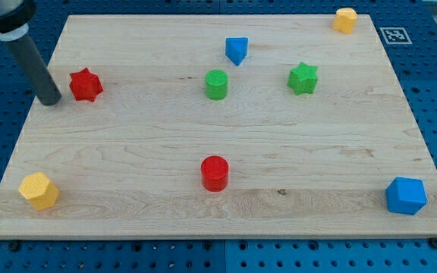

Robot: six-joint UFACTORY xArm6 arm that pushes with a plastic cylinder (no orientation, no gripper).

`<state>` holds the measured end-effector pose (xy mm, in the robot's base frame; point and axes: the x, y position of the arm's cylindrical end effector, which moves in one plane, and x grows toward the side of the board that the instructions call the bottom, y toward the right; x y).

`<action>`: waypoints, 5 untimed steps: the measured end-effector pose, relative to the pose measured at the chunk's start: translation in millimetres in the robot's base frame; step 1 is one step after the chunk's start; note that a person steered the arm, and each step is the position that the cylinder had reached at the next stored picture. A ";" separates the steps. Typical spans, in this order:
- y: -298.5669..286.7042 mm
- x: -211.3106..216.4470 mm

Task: Slide the red star slightly to the right

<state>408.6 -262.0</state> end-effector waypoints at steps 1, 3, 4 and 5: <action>27.5 -9.5; 60.1 -27.3; 60.2 -42.1; 66.0 -49.0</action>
<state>359.6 -195.9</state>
